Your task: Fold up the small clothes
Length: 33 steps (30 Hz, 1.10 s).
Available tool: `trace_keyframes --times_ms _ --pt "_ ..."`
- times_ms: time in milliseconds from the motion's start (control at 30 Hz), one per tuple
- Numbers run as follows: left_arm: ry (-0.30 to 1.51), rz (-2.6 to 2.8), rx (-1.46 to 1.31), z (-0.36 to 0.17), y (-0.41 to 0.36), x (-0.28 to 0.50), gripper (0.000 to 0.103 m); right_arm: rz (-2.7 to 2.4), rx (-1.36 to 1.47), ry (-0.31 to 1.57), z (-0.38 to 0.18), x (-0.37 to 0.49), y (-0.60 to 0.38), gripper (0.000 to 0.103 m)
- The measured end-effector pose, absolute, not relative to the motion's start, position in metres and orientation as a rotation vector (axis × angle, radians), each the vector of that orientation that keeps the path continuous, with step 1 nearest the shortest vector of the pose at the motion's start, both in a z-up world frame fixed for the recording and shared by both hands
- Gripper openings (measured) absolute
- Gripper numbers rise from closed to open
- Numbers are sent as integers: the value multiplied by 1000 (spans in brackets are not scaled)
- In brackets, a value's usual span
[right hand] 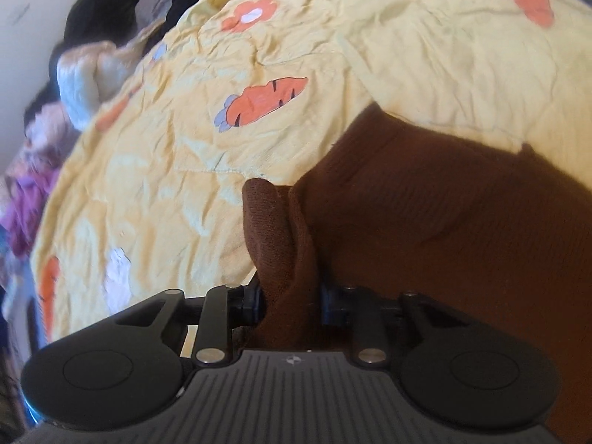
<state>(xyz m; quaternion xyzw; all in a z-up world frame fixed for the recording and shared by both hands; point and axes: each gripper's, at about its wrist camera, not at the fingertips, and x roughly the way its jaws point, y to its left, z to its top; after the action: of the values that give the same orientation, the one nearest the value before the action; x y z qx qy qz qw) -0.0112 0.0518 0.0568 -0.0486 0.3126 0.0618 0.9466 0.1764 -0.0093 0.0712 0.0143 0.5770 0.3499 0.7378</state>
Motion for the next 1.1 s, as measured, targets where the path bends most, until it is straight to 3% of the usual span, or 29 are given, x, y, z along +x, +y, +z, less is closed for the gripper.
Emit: trace_keyframes --times_ms 67,100,133,167,233,267,300,367,400,467,533,600,700,867,1100 --pt "629 100 -120 59 53 3 96 770 30 1260 70 171 -6 31" --pt "650 83 -121 59 50 10 84 767 30 1262 70 172 -5 31" --pt "687 57 -117 58 48 18 37 762 33 1267 69 172 -5 31" --pt "733 29 -126 58 51 25 21 761 35 1272 69 172 -4 32" --pt "734 39 -138 60 52 30 20 768 39 1287 69 173 -4 36" --pt "724 38 -108 62 50 30 19 775 54 1304 71 174 -3 48" --pt "707 44 -53 65 40 21 19 783 70 1326 73 176 -2 66" --pt "659 48 70 68 25 13 19 794 29 1316 83 173 8 87" --pt "643 47 117 68 18 11 19 799 -27 1295 89 171 15 87" --pt "617 38 187 69 2 8 19 796 -134 1284 95 168 30 81" --pt "600 38 237 68 -8 5 19 789 -260 1288 93 166 44 60" --pt "606 37 251 68 -10 5 19 761 -383 1283 89 166 48 31" --pt "601 31 277 70 -13 8 19 785 -382 1266 94 171 32 21" --pt "544 -49 346 88 -48 7 19 827 -196 1195 118 179 -40 19" --pt "430 -301 454 99 -155 -2 19 698 185 1044 140 159 -238 19"
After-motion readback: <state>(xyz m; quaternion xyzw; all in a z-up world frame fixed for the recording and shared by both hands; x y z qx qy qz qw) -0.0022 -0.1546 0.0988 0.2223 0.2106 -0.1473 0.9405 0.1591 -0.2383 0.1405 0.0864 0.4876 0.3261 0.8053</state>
